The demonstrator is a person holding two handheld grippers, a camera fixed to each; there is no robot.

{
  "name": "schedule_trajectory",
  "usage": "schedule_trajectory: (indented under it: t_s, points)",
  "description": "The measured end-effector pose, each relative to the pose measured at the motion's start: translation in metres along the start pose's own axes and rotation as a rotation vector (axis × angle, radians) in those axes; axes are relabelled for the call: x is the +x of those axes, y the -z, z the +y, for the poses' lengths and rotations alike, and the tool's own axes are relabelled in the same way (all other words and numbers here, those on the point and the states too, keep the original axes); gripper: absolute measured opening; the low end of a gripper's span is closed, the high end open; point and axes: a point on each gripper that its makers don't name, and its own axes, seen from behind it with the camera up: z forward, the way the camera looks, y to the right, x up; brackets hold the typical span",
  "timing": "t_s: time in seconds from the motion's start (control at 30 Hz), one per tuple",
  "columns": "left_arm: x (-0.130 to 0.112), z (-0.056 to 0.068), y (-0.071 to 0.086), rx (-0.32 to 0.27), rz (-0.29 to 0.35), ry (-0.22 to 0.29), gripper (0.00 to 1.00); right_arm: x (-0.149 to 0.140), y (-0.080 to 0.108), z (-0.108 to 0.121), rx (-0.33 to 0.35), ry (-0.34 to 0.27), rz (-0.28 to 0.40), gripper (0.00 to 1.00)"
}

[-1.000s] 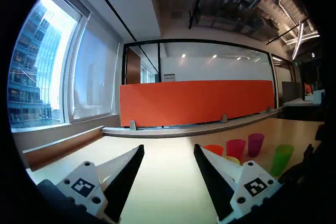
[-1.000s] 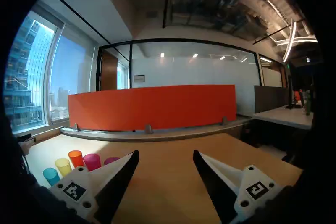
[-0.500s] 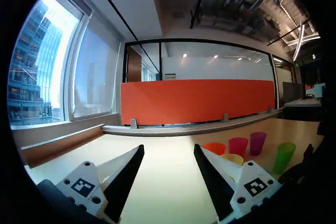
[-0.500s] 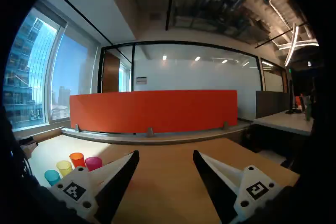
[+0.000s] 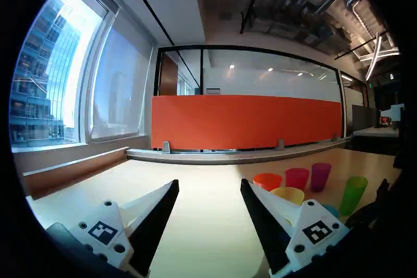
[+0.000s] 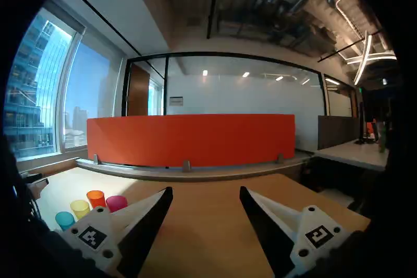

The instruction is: Pour water

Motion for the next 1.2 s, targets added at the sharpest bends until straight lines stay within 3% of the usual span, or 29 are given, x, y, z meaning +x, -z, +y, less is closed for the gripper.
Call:
schedule_trajectory:
  t_s: [1.2]
  points:
    - [-0.013,0.003,-0.008,-0.011,-0.045,-0.008,0.87,0.006,0.003,-0.005,0.012,0.005,0.017,0.99]
